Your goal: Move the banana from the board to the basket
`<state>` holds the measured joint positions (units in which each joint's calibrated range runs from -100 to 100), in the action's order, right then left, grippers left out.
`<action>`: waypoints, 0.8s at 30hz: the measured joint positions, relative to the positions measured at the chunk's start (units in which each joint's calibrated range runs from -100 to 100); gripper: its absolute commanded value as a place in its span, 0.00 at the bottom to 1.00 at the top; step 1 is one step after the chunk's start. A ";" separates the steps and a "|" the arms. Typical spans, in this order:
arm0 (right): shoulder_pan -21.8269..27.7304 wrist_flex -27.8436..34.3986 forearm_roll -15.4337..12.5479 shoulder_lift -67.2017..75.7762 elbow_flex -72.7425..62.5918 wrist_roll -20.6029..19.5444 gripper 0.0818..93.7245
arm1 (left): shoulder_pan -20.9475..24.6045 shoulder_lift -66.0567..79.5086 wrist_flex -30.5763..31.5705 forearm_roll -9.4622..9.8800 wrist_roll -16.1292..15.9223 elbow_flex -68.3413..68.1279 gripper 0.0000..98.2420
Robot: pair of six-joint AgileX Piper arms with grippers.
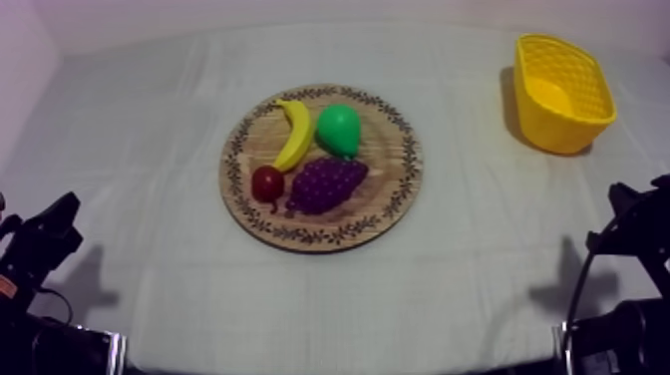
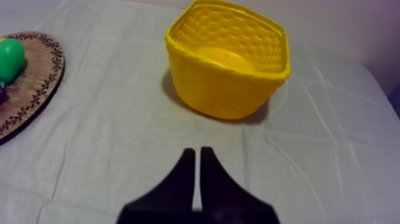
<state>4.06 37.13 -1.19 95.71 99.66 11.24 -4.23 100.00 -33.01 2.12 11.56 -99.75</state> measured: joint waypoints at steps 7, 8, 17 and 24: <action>-0.58 0.40 0.00 0.00 -0.09 -0.32 0.00 | 0.00 0.00 0.00 0.00 0.00 0.00 0.00; -0.84 1.64 0.07 0.00 -0.37 -0.60 0.00 | 0.00 0.00 0.00 0.00 0.00 0.00 0.00; -1.20 4.82 -0.27 -2.99 -2.50 -3.85 0.01 | 0.00 0.00 0.00 0.00 0.00 0.00 0.00; -3.05 4.60 -1.99 -16.17 -14.46 -4.45 0.01 | 0.00 0.00 -0.09 0.00 0.00 0.00 0.00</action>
<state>1.02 41.73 -3.18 79.53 85.19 6.79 -4.23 100.00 -33.10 2.12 11.56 -99.75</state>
